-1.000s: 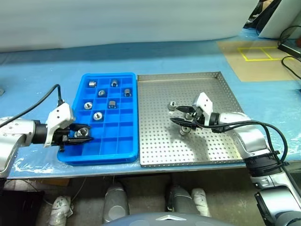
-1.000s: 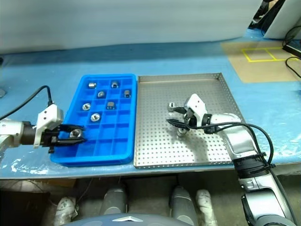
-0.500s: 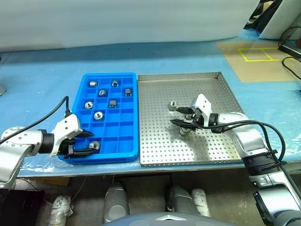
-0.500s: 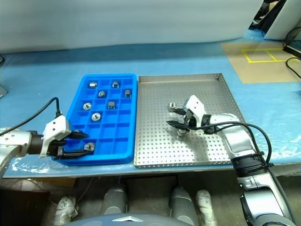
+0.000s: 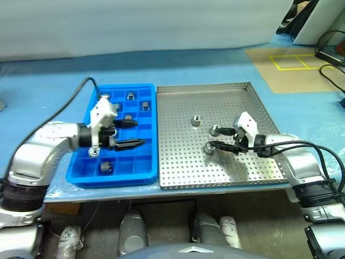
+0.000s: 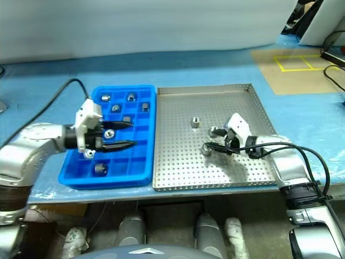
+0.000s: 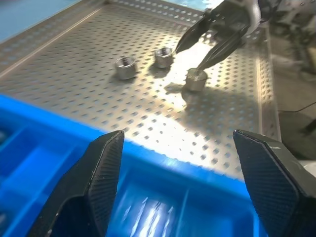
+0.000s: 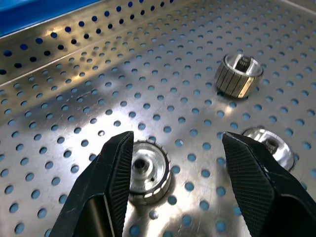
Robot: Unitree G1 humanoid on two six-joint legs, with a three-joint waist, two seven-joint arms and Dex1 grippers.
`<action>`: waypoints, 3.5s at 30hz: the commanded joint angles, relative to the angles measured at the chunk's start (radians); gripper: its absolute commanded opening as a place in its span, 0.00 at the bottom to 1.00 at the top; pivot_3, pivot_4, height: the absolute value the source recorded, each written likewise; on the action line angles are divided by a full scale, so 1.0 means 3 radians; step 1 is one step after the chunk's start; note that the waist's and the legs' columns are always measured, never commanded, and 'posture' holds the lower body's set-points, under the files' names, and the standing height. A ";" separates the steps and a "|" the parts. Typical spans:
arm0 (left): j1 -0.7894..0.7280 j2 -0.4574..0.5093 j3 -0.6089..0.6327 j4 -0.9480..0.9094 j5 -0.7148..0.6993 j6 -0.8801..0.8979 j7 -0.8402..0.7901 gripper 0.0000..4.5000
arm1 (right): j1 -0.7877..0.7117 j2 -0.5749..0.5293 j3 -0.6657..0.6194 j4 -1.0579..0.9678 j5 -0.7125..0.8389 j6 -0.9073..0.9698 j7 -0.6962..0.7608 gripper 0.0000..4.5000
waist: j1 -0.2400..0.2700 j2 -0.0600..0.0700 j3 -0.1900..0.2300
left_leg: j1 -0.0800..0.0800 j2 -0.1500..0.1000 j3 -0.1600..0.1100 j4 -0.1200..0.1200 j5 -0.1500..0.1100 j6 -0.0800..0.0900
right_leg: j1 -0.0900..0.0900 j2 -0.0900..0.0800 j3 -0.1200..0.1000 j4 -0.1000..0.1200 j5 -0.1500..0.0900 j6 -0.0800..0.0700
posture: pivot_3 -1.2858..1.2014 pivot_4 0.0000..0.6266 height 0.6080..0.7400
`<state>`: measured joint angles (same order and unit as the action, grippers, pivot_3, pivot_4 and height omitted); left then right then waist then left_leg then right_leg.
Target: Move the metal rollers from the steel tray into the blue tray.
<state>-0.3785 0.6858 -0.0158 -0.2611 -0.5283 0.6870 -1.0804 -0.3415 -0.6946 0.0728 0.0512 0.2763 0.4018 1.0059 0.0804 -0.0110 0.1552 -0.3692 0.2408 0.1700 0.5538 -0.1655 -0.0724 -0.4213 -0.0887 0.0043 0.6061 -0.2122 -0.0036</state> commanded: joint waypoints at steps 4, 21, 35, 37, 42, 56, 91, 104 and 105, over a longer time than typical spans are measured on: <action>-0.0280 -0.0358 -0.0236 0.0254 0.0096 -0.0061 0.0241 0.83 | -0.0100 0.0127 -0.0057 0.0116 -0.0011 -0.0059 -0.0097 0.66 | -0.0044 -0.0001 -0.0001 | -0.0001 0.0001 0.0000 0.0009 0.0001 0.0002 | 0.0001 0.0000 0.0000 0.0004 0.0000 0.0000 | 0.49 0.24 1.00; -0.0201 -0.0381 -0.0291 0.0377 0.0107 -0.0127 0.0216 0.83 | -0.0203 0.0289 0.0148 0.0326 -0.0146 -0.0152 0.0048 0.66 | -0.0041 -0.0001 -0.0001 | -0.0004 -0.0001 0.0000 0.0014 -0.0003 0.0008 | 0.0002 -0.0002 0.0000 0.0002 0.0000 0.0000 | 0.49 0.24 1.00; -0.0175 -0.0418 -0.0367 0.0332 0.0172 -0.0118 0.0284 0.83 | 0.0068 0.0207 0.0295 0.0289 -0.0301 -0.0096 0.0115 0.62 | -0.0042 -0.0002 -0.0001 | -0.0003 0.0000 0.0000 0.0014 -0.0003 0.0009 | 0.0003 -0.0002 0.0000 0.0001 0.0000 0.0000 | 0.49 0.24 1.00; -0.0180 -0.0417 -0.0383 0.0344 0.0195 -0.0131 0.0292 0.83 | 0.0127 0.0195 0.0327 0.0310 -0.0350 -0.0168 0.0122 0.52 | -0.0041 -0.0002 -0.0002 | -0.0003 0.0000 0.0000 0.0014 -0.0004 0.0009 | 0.0004 -0.0002 -0.0001 0.0000 0.0000 0.0000 | 0.49 0.24 1.00; -0.0195 -0.0412 -0.0384 0.0346 0.0207 -0.0129 0.0293 0.83 | 0.0091 0.0211 0.0271 0.0445 -0.0402 -0.0310 0.0017 0.39 | -0.0043 -0.0006 -0.0004 | 0.0000 0.0000 0.0000 0.0014 -0.0004 0.0010 | 0.0006 -0.0002 0.0000 -0.0001 0.0000 0.0000 | 0.49 0.24 1.00; -0.0109 0.0074 0.0101 0.0122 0.0109 -0.0173 0.0238 0.83 | -0.0225 0.0452 0.0044 0.0159 0.0036 -0.0320 0.0106 0.39 | -0.0081 -0.0006 -0.0003 | -0.0006 0.0003 0.0000 0.0012 -0.0005 0.0011 | -0.0001 0.0000 -0.0001 0.0000 0.0000 0.0000 | 0.50 0.24 1.00; 0.0663 0.0427 0.0969 -0.0097 -0.0081 -0.0127 0.0726 0.83 | -0.1852 0.2078 0.0621 0.1945 -0.0478 -0.1009 0.0059 0.39 | 0.0091 -0.0020 -0.0004 | -0.0070 0.0014 -0.0076 -0.0007 0.0021 -0.0031 | -0.0026 -0.0001 -0.0085 0.0008 -0.0006 -0.0021 | 0.59 0.24 1.00; 0.0553 0.0352 0.0811 -0.0077 -0.0080 -0.0126 0.0734 0.83 | -0.1729 0.2216 0.0549 0.2303 -0.0675 -0.1124 -0.0225 0.77 | 0.0066 -0.0020 -0.0005 | -0.0053 0.0015 -0.0076 -0.0008 0.0020 -0.0030 | -0.0009 -0.0001 -0.0085 0.0007 -0.0006 -0.0022 | 0.58 0.24 1.00; 0.0555 0.0349 0.0811 -0.0087 -0.0089 -0.0118 0.0732 0.83 | -0.1716 0.2196 0.0524 0.2240 -0.0630 -0.1053 -0.0175 0.84 | 0.0066 -0.0020 -0.0005 | -0.0052 0.0014 -0.0076 -0.0008 0.0020 -0.0030 | -0.0008 -0.0001 -0.0085 0.0008 -0.0006 -0.0022 | 0.58 0.24 1.00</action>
<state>-0.1992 0.7861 0.2241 -0.2592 -0.5461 0.6605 -0.8633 -0.8692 -0.0262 0.2534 0.7478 0.0688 0.0552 0.9464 0.1003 -0.0171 0.1538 -0.3846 0.2448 0.1472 0.5514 -0.1595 -0.0814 -0.4234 -0.0890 -0.0212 0.6085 -0.2141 -0.0101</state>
